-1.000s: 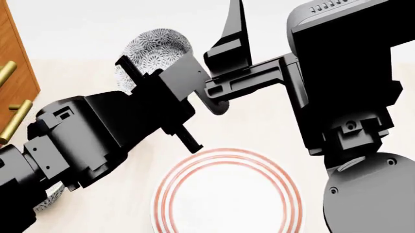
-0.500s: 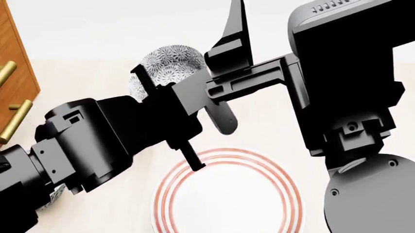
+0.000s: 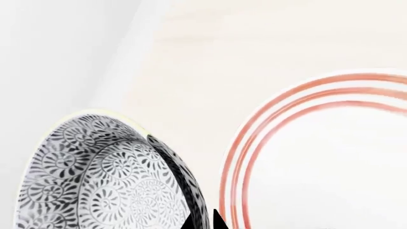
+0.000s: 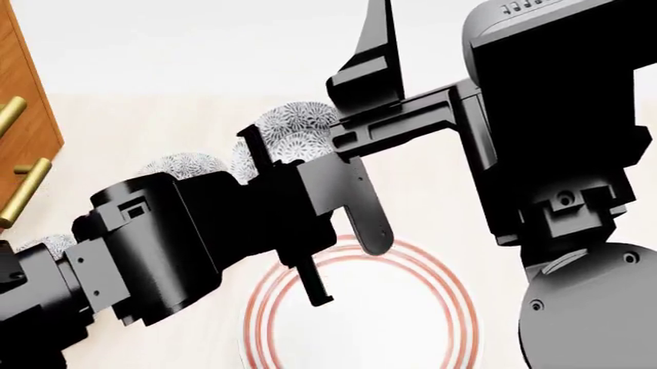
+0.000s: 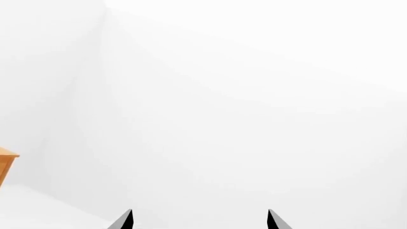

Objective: Put the bowl at the front on the plate.

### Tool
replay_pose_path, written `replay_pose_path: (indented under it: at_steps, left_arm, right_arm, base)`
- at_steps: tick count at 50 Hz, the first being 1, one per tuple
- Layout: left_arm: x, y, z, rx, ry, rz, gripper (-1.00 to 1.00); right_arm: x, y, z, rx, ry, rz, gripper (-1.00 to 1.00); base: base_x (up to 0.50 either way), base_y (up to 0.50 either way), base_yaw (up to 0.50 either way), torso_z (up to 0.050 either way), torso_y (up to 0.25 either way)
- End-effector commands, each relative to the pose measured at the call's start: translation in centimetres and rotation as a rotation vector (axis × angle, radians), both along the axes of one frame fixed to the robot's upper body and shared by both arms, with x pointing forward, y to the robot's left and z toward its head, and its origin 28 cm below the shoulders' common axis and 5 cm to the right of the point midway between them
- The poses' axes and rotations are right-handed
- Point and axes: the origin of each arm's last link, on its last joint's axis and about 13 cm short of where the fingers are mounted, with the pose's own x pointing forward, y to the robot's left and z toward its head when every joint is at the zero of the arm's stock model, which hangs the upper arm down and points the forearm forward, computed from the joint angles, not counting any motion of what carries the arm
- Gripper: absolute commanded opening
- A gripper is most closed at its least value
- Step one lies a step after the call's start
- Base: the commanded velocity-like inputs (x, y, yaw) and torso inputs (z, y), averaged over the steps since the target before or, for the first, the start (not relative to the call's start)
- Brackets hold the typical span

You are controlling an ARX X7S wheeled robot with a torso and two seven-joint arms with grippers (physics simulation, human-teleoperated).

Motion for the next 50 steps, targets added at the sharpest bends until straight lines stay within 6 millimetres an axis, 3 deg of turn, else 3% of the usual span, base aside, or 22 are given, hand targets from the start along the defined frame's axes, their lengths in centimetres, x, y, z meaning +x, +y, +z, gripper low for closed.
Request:
replay_pose_path:
  at_steps: [1, 27, 50]
  left_arm:
    - [-0.3, -0.5, 0.0, 0.014, 0.009, -0.048, -1.0]
    - [-1.2, -1.4, -0.6, -0.006, 0.099, -0.121, -1.0]
    - [-1.8, -1.5, -2.5, 0.034, 0.128, -0.142, -1.0]
  right_arm:
    - [0.0, -0.1, 0.1, 0.0, -0.003, -0.002, 1.0]
    - [-0.1, -0.2, 0.0, 0.003, -0.003, -0.009, 1.0]
    - [-0.3, -0.3, -0.1, 0.008, -0.007, -0.017, 1.0]
  base:
    - [0.0, 0.0, 0.0, 0.0, 0.0]
    - [0.0, 0.0, 0.0, 0.0, 0.0]
    - [0.0, 0.0, 0.0, 0.001, 0.0]
